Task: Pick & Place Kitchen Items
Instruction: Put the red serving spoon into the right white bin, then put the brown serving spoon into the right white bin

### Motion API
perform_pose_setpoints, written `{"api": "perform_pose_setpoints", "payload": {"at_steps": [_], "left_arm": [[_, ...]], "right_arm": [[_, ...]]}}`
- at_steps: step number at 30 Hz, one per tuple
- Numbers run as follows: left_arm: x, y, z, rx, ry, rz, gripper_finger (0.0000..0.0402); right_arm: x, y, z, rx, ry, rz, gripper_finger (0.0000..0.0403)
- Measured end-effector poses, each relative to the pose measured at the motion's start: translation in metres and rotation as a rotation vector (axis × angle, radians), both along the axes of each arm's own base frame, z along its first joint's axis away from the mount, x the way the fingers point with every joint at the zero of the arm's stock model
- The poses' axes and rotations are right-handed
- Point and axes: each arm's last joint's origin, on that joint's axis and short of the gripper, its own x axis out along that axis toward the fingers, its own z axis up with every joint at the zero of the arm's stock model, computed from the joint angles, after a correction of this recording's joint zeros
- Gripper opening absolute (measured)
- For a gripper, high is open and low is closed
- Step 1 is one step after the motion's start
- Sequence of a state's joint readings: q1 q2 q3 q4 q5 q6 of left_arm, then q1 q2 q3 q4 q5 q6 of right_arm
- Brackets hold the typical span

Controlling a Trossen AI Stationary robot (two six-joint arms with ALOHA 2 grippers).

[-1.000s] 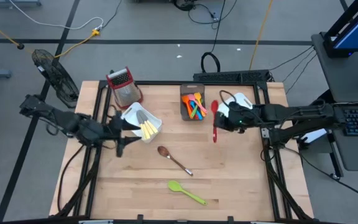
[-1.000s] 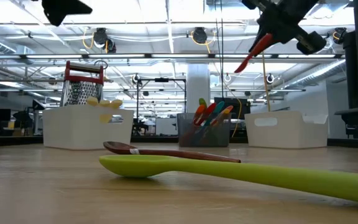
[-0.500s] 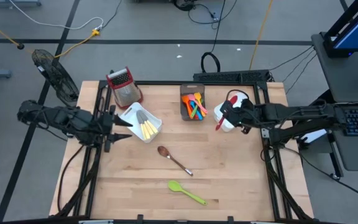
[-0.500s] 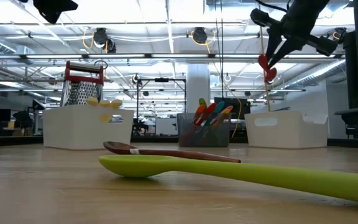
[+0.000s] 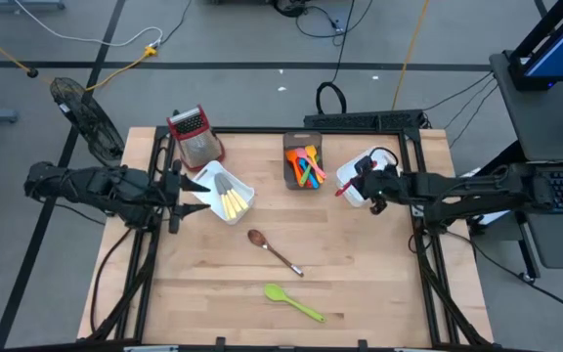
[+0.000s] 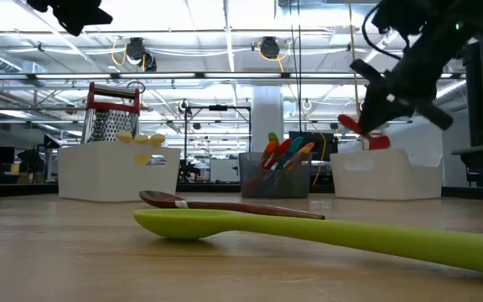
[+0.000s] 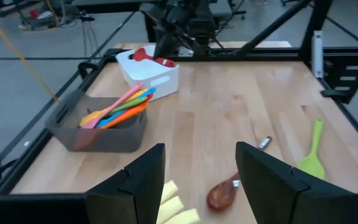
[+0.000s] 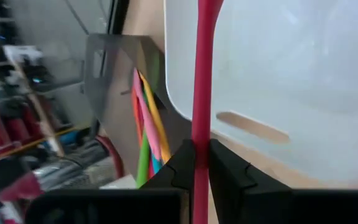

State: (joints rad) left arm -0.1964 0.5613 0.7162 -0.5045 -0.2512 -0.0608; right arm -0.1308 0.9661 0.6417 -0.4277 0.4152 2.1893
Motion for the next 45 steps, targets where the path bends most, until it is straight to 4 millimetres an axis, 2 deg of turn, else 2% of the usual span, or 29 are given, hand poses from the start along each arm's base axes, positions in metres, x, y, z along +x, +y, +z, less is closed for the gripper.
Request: {"api": "perform_pose_setpoints", "payload": {"at_steps": [4, 8, 18, 30, 35, 45], "left_arm": [[0.001, 0.004, 0.0, -0.014, 0.0, 0.032, 0.02], [0.001, 0.007, 0.0, -0.038, 0.002, 0.027, 0.02], [0.002, 0.015, 0.0, -0.067, 0.004, 0.041, 0.02], [0.002, 0.02, -0.001, -0.074, 0.006, 0.053, 0.02], [0.002, 0.02, -0.001, -0.086, 0.008, 0.022, 0.02], [0.002, 0.019, -0.001, -0.119, 0.01, -0.029, 0.02]], "right_arm": [[-0.003, -0.006, -0.016, -0.018, -0.086, -0.033, 0.002], [-0.009, -0.011, -0.028, -0.014, -0.086, -0.07, 0.0032], [-0.02, -0.023, -0.034, -0.023, -0.095, -0.149, 0.0047], [-0.021, -0.026, -0.033, -0.009, -0.094, -0.085, 0.0105], [-0.015, -0.028, -0.026, -0.101, -0.125, -0.002, 0.0125], [-0.002, -0.019, -0.008, -0.289, -0.238, 0.122, 0.0103]]}}
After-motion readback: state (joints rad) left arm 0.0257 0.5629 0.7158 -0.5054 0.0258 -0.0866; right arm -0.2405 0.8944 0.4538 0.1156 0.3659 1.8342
